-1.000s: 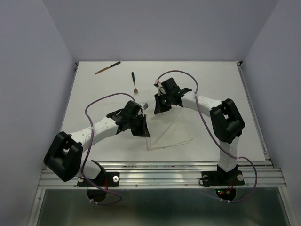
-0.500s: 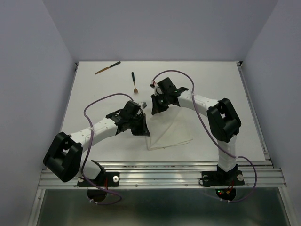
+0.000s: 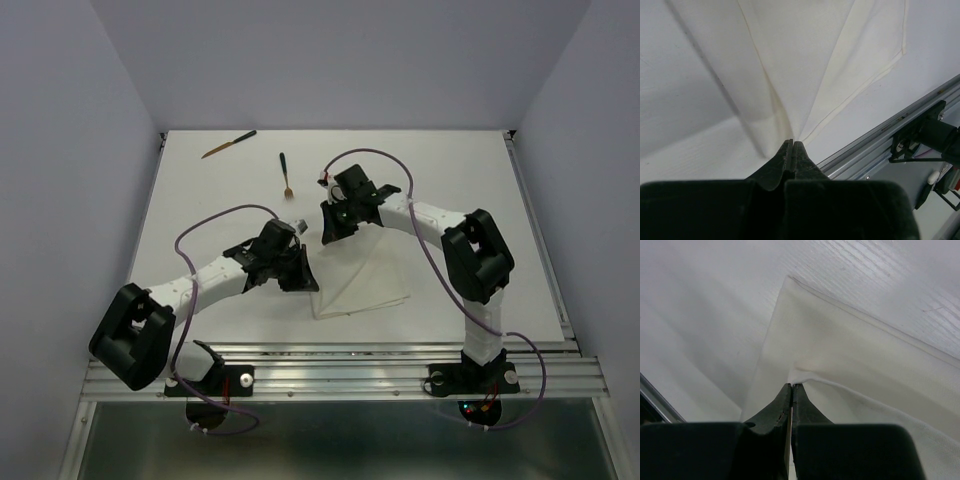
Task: Fold the napkin into a case and place the utensils inside
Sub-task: Fold the top corner of the square-folded napkin at the center of the board.
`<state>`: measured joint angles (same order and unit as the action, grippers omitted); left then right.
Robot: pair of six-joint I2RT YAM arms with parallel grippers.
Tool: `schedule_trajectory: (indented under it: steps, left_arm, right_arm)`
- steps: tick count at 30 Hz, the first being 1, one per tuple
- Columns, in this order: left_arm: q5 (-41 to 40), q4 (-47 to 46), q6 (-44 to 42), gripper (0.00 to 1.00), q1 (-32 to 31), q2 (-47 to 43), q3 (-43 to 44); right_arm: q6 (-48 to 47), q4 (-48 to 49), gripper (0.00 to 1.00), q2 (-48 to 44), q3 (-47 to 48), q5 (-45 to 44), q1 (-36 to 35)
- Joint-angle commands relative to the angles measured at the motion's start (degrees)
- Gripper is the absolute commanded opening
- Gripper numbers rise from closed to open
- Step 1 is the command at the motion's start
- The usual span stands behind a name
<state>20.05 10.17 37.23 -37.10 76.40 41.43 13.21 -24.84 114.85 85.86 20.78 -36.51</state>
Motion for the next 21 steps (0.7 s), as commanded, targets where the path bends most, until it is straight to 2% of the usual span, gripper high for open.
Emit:
schedule_trajectory:
  steps: [1, 9, 10, 14, 18, 21]
  left_arm:
    - [1.3, -4.4, 1.4, 0.00, 0.1, 0.0, -1.2]
    - [1.8, -6.9, 2.4, 0.00, 0.1, 1.0, -2.7]
    - [1.9, -7.2, 2.6, 0.04, 0.1, 0.9, -2.9]
    - [2.6, -9.3, 4.0, 0.34, 0.1, 0.7, -3.8]
    - [3.6, -9.7, 4.6, 0.40, 0.0, 2.5, -4.5]
    - [3.9, -11.8, 5.0, 0.41, -0.1, 3.9, -5.0]
  right_arm:
    - [-1.0, 1.1, 0.01, -4.5, -0.1, 2.2, -0.6]
    - [-0.8, 2.2, 0.01, -6.1, -1.4, 3.7, -0.6]
    - [-0.8, 2.2, 0.01, -6.0, -1.4, 3.7, -0.6]
    - [-0.7, 2.3, 0.01, -5.6, -1.3, 3.7, -0.6]
    - [-0.7, 2.3, 0.01, -5.7, -1.5, 3.5, -0.6]
    - [-0.7, 2.3, 0.01, -5.9, -1.7, 3.4, -0.6]
